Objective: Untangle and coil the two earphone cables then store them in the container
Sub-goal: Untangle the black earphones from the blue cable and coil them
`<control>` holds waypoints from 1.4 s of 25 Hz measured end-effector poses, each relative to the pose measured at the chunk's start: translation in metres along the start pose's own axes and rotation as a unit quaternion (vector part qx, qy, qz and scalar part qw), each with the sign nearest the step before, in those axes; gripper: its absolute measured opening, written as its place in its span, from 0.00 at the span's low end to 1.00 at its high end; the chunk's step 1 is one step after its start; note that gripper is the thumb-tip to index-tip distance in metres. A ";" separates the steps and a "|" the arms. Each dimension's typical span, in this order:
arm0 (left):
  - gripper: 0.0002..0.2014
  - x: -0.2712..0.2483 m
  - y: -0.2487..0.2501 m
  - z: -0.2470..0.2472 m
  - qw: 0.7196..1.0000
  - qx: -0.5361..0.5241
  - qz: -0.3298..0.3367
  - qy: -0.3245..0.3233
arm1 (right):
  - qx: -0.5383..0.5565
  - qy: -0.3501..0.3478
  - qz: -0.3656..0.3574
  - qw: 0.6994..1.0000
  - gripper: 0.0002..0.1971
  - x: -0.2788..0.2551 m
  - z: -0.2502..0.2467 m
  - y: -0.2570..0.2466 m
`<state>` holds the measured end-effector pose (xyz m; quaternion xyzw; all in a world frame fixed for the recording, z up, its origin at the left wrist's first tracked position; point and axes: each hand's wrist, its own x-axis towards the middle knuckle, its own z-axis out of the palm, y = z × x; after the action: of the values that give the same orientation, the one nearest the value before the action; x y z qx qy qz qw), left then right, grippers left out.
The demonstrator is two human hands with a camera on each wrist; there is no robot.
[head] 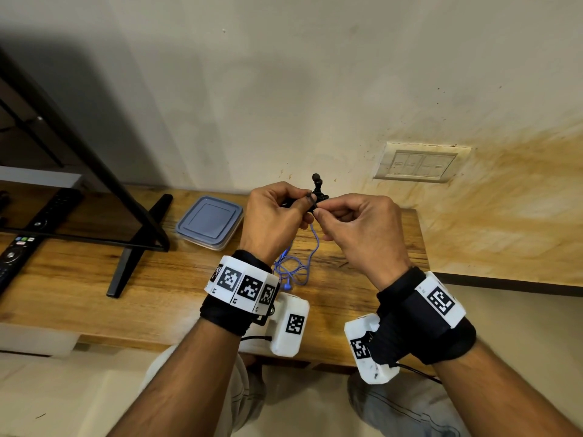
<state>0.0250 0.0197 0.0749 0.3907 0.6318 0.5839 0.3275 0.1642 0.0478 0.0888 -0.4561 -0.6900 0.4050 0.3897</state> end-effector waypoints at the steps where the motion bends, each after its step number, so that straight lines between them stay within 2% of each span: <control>1: 0.02 -0.001 0.000 0.001 1.000 0.021 0.010 -0.003 | 0.004 0.004 0.000 1.000 0.03 0.000 0.000 0.000; 5: 0.05 -0.004 -0.001 0.007 0.990 0.119 0.078 -0.003 | 0.053 0.025 0.020 0.998 0.05 0.004 0.002 0.003; 8: 0.06 -0.007 0.001 0.007 0.976 0.175 0.125 -0.029 | 0.056 -0.008 0.026 0.998 0.07 0.006 -0.002 0.005; 11: 0.06 -0.009 0.005 0.008 0.972 0.192 0.125 -0.047 | -0.036 -0.015 -0.049 0.998 0.04 0.010 -0.008 0.008; 15: 0.05 -0.009 0.007 0.008 0.981 0.169 0.083 -0.057 | -0.119 -0.027 -0.189 0.974 0.07 0.013 -0.011 0.009; 18: 0.06 -0.009 0.009 0.005 0.981 0.165 0.075 -0.062 | -0.142 -0.039 -0.224 0.963 0.08 0.012 -0.013 0.008; 23: 0.06 -0.012 0.009 0.007 0.978 0.181 0.088 -0.060 | -0.183 -0.049 -0.218 0.957 0.09 0.013 -0.017 0.003; 27: 0.05 -0.006 0.005 0.004 0.978 0.193 0.070 -0.044 | -0.195 -0.060 -0.213 0.955 0.09 0.008 -0.018 -0.007; 30: 0.04 -0.003 0.005 0.001 0.989 0.130 0.023 -0.061 | -0.178 -0.061 -0.175 0.966 0.09 0.005 -0.021 -0.011; 33: 0.05 -0.005 0.005 -0.001 0.995 0.064 -0.007 -0.077 | -0.140 -0.052 -0.141 0.979 0.14 0.004 -0.024 -0.012; 35: 0.07 -0.004 0.005 -0.003 0.995 0.039 -0.016 -0.085 | -0.141 -0.054 -0.117 0.982 0.12 0.004 -0.023 -0.014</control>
<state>0.0252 0.0152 0.0800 0.4417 0.6300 0.5179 0.3738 0.1798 0.0524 0.1112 -0.3995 -0.8090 0.2795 0.3283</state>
